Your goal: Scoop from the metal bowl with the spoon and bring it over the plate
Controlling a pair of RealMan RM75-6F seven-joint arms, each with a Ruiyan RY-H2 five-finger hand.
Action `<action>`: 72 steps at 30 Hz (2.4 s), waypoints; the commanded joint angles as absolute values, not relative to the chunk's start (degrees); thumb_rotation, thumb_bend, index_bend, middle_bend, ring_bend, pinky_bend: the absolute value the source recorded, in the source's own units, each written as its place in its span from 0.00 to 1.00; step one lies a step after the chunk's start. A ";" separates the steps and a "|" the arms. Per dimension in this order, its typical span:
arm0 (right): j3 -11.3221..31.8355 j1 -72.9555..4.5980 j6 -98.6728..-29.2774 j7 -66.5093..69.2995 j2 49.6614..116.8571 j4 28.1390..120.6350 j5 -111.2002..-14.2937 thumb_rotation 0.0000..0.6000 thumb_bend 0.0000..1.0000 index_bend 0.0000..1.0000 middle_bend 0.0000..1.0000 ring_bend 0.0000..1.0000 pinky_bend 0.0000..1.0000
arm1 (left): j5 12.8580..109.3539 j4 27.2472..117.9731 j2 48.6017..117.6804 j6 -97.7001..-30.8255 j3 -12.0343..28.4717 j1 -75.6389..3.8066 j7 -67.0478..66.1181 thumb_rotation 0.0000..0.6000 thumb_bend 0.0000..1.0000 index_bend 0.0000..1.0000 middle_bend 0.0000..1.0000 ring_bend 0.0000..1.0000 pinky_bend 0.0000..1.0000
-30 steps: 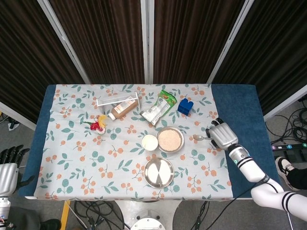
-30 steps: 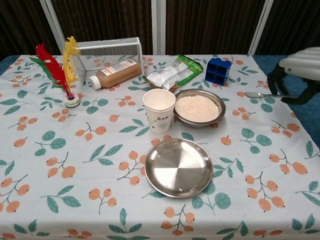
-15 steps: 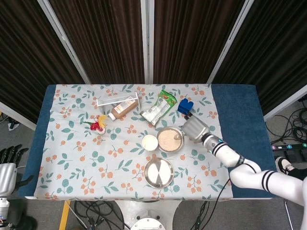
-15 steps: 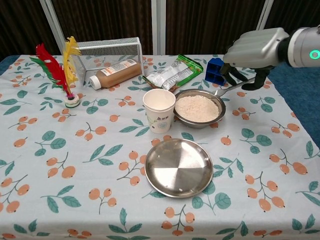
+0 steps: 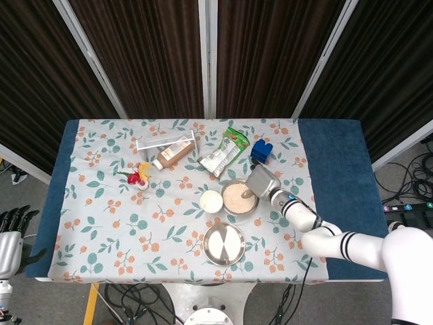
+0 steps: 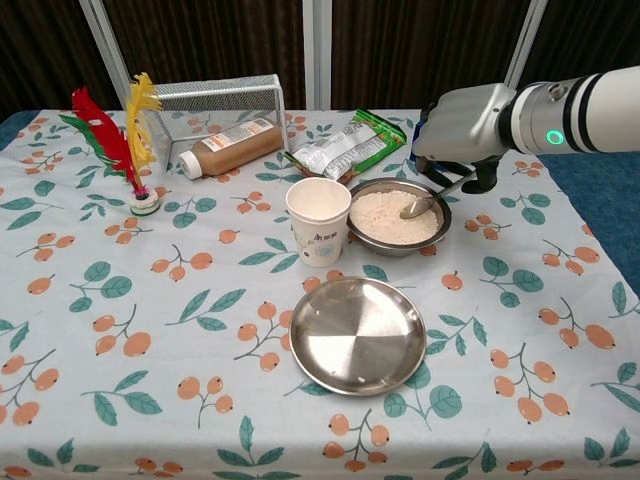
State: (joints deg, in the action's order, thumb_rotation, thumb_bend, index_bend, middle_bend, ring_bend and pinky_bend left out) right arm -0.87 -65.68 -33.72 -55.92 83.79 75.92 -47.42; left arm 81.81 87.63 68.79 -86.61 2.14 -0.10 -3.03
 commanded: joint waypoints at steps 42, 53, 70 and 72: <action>-0.48 -58.38 -51.17 -36.64 79.11 83.93 -64.62 1.00 0.34 0.58 0.58 0.22 0.01 | 82.33 88.51 68.29 -87.30 2.23 0.33 -3.78 1.00 0.07 0.26 0.22 0.12 0.11; 2.87 -62.26 -47.62 -41.24 78.14 89.55 -66.09 1.00 0.34 0.58 0.58 0.22 0.00 | 82.53 88.21 68.39 -87.84 2.10 0.68 -3.54 1.00 0.07 0.26 0.22 0.12 0.11; -1.66 -72.75 -44.19 -70.38 81.54 87.81 -58.29 1.00 0.34 0.58 0.57 0.21 0.00 | 82.55 86.90 69.24 -87.88 1.92 1.06 -2.46 1.00 0.07 0.26 0.22 0.12 0.11; -2.03 -73.93 -44.38 -72.70 82.04 87.47 -59.75 1.00 0.34 0.58 0.57 0.21 0.00 | 82.56 86.86 69.30 -87.84 1.95 1.03 -2.44 1.00 0.07 0.26 0.22 0.12 0.11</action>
